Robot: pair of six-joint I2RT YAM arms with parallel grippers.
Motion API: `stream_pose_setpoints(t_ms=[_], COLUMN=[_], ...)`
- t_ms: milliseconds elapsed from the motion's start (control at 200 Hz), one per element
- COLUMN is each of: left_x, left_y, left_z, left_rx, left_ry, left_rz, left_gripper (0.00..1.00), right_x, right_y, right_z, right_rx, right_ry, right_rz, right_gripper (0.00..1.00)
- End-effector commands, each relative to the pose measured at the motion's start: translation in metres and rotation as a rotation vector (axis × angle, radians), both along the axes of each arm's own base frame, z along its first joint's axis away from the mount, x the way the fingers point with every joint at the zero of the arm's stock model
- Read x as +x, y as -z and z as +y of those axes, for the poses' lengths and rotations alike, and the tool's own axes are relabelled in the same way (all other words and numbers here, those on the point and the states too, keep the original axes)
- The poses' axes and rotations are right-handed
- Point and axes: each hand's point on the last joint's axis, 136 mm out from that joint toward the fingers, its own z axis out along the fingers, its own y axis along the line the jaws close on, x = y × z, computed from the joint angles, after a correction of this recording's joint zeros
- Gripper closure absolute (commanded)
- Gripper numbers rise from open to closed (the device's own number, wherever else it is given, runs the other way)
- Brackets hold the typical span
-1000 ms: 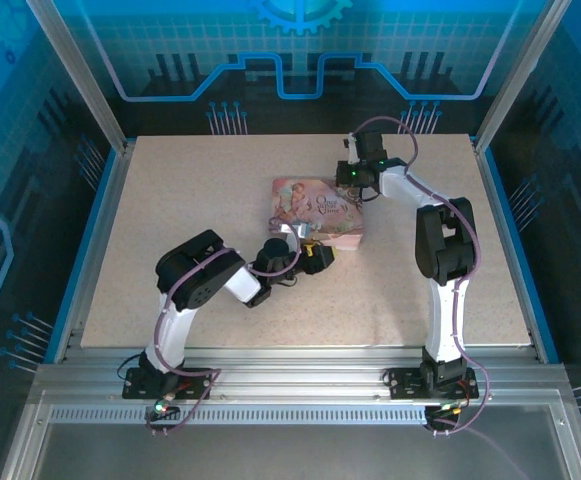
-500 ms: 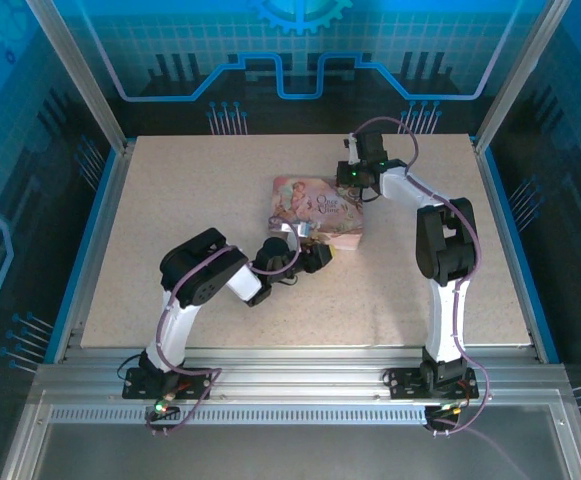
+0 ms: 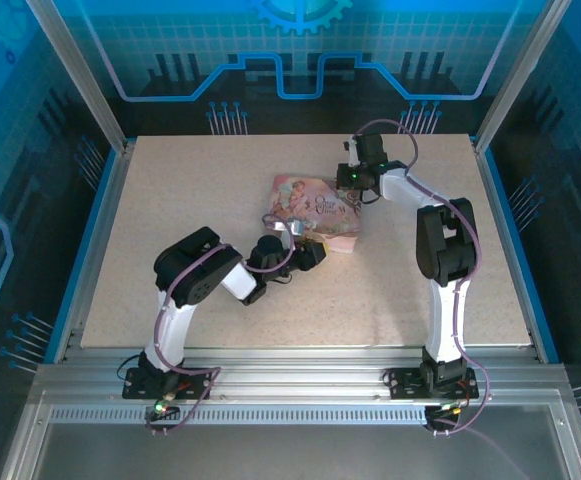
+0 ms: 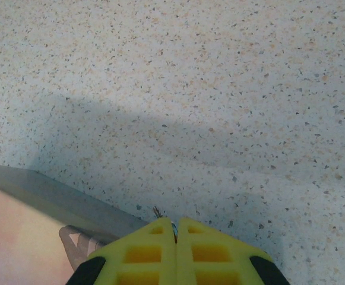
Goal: Unlock a padlock with a key
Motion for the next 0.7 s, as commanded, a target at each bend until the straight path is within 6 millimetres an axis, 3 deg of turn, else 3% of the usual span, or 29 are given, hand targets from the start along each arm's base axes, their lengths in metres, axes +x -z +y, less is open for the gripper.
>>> stream_pose_setpoints(t_ms=[0,170,270,615,695], left_x=[0.001,0.002,0.001,0.0,-0.001], left_y=[0.003,0.005,0.008,0.016,0.017], left_z=[0.011,0.014,0.017,0.03,0.032], left_rx=[0.015,0.033,0.042,0.048,0.048], left_ry=[-0.018,-0.016,-0.021,-0.041,-0.04], left_rz=[0.027,0.046,0.055,0.094,0.1], left_gripper=[0.6,0.5,0.56,0.62,0.69], right_x=[-0.011,-0.011,-0.012,-0.012,-0.012], right_y=[-0.007,-0.008,-0.008,-0.008,-0.008], right_z=[0.006,0.006,0.006,0.006,0.006], right_rx=[0.007,0.006,0.007,0.008,0.007], right_ry=[-0.033,-0.035,-0.034,-0.037,-0.038], right_rz=[0.012,0.009,0.009,0.01,0.009], right_gripper=[1.0,1.0,1.0,1.0,1.0])
